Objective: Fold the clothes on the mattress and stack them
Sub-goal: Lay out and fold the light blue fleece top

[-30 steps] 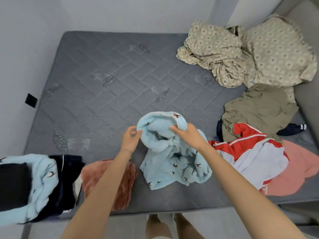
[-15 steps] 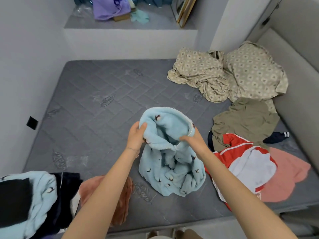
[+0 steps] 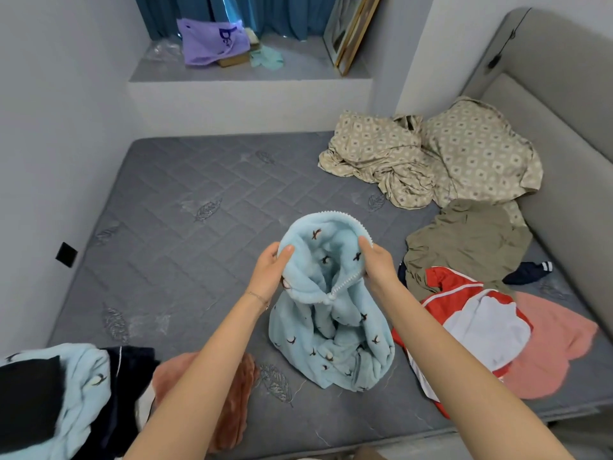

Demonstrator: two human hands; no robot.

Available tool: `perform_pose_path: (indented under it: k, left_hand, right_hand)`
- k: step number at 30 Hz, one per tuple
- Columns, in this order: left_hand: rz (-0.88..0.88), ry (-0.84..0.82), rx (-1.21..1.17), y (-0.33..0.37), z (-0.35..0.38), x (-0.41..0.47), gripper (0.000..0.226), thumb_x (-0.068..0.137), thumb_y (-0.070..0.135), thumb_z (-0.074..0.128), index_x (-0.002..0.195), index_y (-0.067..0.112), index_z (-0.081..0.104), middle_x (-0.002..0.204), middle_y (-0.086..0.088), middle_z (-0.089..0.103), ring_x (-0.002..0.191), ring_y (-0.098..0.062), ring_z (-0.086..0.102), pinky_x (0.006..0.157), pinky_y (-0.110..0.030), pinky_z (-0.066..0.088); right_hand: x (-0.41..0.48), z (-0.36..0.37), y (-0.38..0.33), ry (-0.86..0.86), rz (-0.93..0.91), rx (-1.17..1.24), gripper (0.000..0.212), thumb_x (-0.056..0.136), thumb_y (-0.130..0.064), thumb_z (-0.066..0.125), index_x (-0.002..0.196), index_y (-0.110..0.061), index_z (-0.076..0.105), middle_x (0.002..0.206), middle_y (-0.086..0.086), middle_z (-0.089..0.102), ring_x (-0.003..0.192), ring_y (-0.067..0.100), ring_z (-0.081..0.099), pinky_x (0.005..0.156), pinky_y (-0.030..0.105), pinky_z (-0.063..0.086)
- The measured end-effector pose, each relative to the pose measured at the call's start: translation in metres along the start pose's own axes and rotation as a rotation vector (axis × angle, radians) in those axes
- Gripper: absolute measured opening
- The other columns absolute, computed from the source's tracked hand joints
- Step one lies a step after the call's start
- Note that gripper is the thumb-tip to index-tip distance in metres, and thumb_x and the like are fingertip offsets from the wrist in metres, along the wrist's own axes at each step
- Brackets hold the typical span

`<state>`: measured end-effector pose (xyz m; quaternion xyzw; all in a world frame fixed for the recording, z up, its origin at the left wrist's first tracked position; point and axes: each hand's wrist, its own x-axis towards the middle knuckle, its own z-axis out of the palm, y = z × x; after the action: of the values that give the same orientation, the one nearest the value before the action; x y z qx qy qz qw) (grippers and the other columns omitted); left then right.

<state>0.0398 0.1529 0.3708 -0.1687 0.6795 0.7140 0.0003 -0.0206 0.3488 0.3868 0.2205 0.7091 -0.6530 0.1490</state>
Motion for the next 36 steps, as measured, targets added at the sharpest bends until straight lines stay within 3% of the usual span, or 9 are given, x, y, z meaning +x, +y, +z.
perform_pose_path:
  k: [7, 12, 17, 20, 23, 26, 29, 32, 36]
  left_hand:
    - [-0.046, 0.094, -0.078, 0.0, -0.008, 0.01, 0.02, 0.1, 0.028, 0.05, 0.101, 0.009, 0.057, 0.094, -0.011, 0.054, 0.087, -0.022, 0.049, 0.077, -0.04, 0.041]
    - [-0.117, 0.153, -0.194, 0.004, -0.008, 0.015, 0.029, 0.101, 0.031, 0.048, 0.11, 0.007, 0.061, 0.111, -0.013, 0.065, 0.1, -0.023, 0.06, 0.092, -0.043, 0.049]
    - [-0.157, 0.122, -0.364, 0.002, -0.007, 0.018, 0.039, 0.103, 0.027, 0.042, 0.125, -0.001, 0.056, 0.119, -0.017, 0.064, 0.101, -0.02, 0.064, 0.082, -0.03, 0.055]
    - [-0.193, 0.083, -0.425, 0.001, -0.006, 0.015, 0.035, 0.104, 0.029, 0.039, 0.12, 0.003, 0.057, 0.115, -0.014, 0.065, 0.099, -0.017, 0.065, 0.078, -0.028, 0.053]
    - [-0.241, 0.038, -0.429, -0.003, -0.007, 0.015, 0.037, 0.104, 0.032, 0.04, 0.122, 0.005, 0.056, 0.115, -0.013, 0.065, 0.104, -0.02, 0.064, 0.081, -0.031, 0.053]
    - [-0.3, 0.04, -0.231, -0.007, -0.012, 0.018, 0.03, 0.103, 0.03, 0.042, 0.116, 0.008, 0.058, 0.11, -0.01, 0.065, 0.1, -0.021, 0.063, 0.078, -0.031, 0.052]
    - [-0.286, 0.065, 0.262, -0.013, -0.016, 0.023, 0.02, 0.1, 0.023, 0.048, 0.113, 0.011, 0.058, 0.114, -0.01, 0.057, 0.106, -0.024, 0.054, 0.086, -0.032, 0.044]
    - [-0.015, 0.032, 0.516, -0.017, -0.014, 0.02, 0.057, 0.094, 0.024, 0.061, 0.146, 0.014, 0.038, 0.149, -0.004, 0.038, 0.14, -0.021, 0.03, 0.116, -0.038, 0.025]
    - [0.375, -0.152, 0.638, -0.009, 0.007, 0.012, 0.057, 0.084, 0.034, 0.073, 0.137, 0.028, 0.051, 0.146, 0.006, 0.045, 0.142, -0.016, 0.028, 0.118, -0.038, 0.02]
  right_hand:
    - [0.002, -0.002, -0.011, -0.211, 0.136, 0.307, 0.031, 0.102, -0.029, 0.05, 0.115, -0.004, 0.062, 0.111, 0.014, 0.068, 0.106, 0.027, 0.063, 0.102, 0.043, 0.047]
    - [0.008, -0.011, -0.013, -0.22, 0.083, 0.29, 0.012, 0.098, -0.005, 0.05, 0.09, -0.01, 0.057, 0.081, 0.007, 0.059, 0.074, 0.02, 0.055, 0.063, 0.027, 0.051]
    - [0.017, -0.024, -0.01, -0.154, 0.18, 0.262, 0.019, 0.098, 0.0, 0.043, 0.094, -0.007, 0.06, 0.09, 0.01, 0.061, 0.075, 0.022, 0.059, 0.064, 0.034, 0.05]
    - [0.017, -0.028, -0.009, -0.174, 0.325, 0.304, 0.025, 0.097, -0.003, 0.04, 0.089, -0.006, 0.063, 0.111, 0.017, 0.062, 0.1, 0.033, 0.059, 0.087, 0.044, 0.05]
    - [0.015, -0.027, -0.009, -0.176, 0.396, 0.433, 0.039, 0.101, -0.004, 0.029, 0.127, -0.001, 0.058, 0.137, 0.022, 0.053, 0.129, 0.036, 0.048, 0.098, 0.048, 0.044]
    - [0.01, -0.023, -0.012, -0.219, 0.431, 0.563, 0.042, 0.102, -0.004, 0.029, 0.14, 0.002, 0.046, 0.139, 0.021, 0.051, 0.132, 0.033, 0.046, 0.103, 0.046, 0.041]
    - [0.008, -0.019, -0.015, -0.264, 0.423, 0.635, 0.028, 0.102, -0.002, 0.032, 0.116, 0.002, 0.056, 0.116, 0.017, 0.058, 0.109, 0.029, 0.054, 0.108, 0.043, 0.038]
    - [0.005, -0.017, -0.017, -0.311, 0.408, 0.662, 0.023, 0.101, -0.001, 0.037, 0.095, 0.001, 0.059, 0.099, 0.012, 0.058, 0.091, 0.026, 0.055, 0.109, 0.041, 0.04]
    - [0.001, -0.013, -0.019, -0.374, 0.399, 0.632, 0.019, 0.101, -0.003, 0.04, 0.095, 0.001, 0.057, 0.095, 0.012, 0.059, 0.088, 0.025, 0.057, 0.101, 0.042, 0.044]
